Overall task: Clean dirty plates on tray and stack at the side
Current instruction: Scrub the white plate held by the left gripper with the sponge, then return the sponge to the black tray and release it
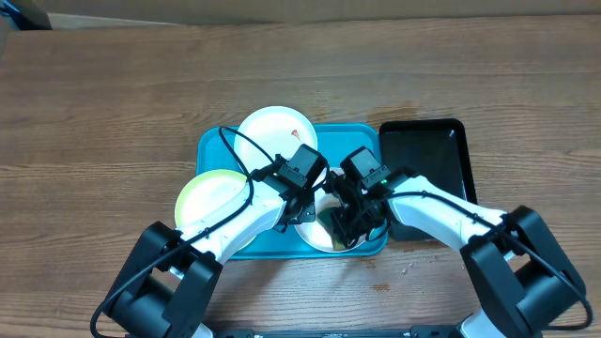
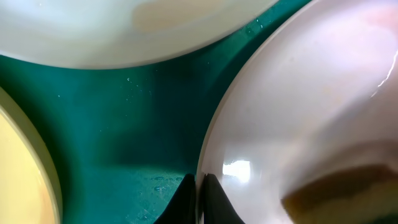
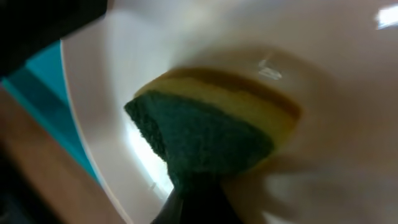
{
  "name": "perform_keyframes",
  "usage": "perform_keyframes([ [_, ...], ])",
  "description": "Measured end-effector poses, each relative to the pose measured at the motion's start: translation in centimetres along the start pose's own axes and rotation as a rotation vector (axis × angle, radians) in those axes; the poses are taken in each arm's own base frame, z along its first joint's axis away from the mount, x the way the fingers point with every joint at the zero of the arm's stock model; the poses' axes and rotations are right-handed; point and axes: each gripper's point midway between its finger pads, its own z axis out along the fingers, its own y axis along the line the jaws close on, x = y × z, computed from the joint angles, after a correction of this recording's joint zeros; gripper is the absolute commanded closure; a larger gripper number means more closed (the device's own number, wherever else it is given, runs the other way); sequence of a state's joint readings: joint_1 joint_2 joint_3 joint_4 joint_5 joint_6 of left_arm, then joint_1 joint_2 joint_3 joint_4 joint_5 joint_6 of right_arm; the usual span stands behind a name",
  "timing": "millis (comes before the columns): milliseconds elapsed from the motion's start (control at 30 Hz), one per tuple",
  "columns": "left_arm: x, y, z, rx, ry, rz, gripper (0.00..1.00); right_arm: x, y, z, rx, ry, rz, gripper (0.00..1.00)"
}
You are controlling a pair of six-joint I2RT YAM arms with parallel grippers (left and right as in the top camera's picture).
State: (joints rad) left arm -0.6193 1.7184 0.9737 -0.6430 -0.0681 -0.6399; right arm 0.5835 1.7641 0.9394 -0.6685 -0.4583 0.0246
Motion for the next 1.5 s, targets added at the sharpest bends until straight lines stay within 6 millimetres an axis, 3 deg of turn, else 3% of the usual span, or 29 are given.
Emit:
perform_keyframes([
  [133,0.0,0.0,0.0,0.0,0.0,0.0,0.96,-0.7,0.0,-1.9,-0.065,0.036,0.078,0.96],
  [367,0.0,0.0,0.0,0.002,-0.002,0.0,0.96,-5.6,-0.5,-9.4,-0.177,-0.079,0.14,0.96],
  [467,0.0,-0.1,0.0,0.005,-0.001,0.0,0.96,-6.7,-1.6,-12.2,-0.204,-0.133,0.171,0.96],
  [567,0.0,-0.1,0.0,0.006,-0.001,0.0,0.96,-6.3,-3.9,-14.1,-0.194,-0.159,0.25,0.96],
  [633,0.0,-0.1,0.0,0.005,-0.001,0.0,0.96,-5.7,-6.0,-14.6,-0.148,-0.163,0.309,0.96],
  [700,0.0,-0.1,0.0,0.006,-0.001,0.0,0.96,-4.8,-9.4,-15.0,-0.039,-0.167,0.405,0.96],
  [833,0.0,-0.1,0.0,0.006,-0.001,0.0,0.96,-3.2,-13.5,-14.3,0.135,-0.157,0.526,0.96],
  [967,0.0,-0.1,0.0,0.006,-0.001,0.0,0.96,-1.5,-15.7,-12.5,0.232,-0.146,0.597,0.94],
  [1100,0.0,-0.1,0.0,0.007,0.0,0.014,0.96,-0.2,-17.3,-11.2,0.3,-0.143,0.658,0.87],
  [1167,0.1,-0.1,0.0,0.006,0.005,0.02,0.96,0.4,-17.9,-10.9,0.337,-0.138,0.686,0.75],
  [1233,0.2,0.0,-0.1,0.003,0.01,0.022,0.96,0.8,-18.4,-10.9,0.368,-0.137,0.706,0.44],
  [1300,0.2,0.0,-0.3,0.002,0.011,0.022,0.96,0.9,-18.7,-11.1,0.39,-0.142,0.714,0.22],
  [1367,0.1,-0.1,-0.8,0.008,0.004,0.022,0.96,1.0,-19.0,-11.2,0.406,-0.143,0.723,0.13],
  [1500,-0.6,-0.5,-2.3,0.04,-0.037,0.03,0.96,1.5,-18.9,-11.3,0.414,-0.121,0.733,0.06],
])
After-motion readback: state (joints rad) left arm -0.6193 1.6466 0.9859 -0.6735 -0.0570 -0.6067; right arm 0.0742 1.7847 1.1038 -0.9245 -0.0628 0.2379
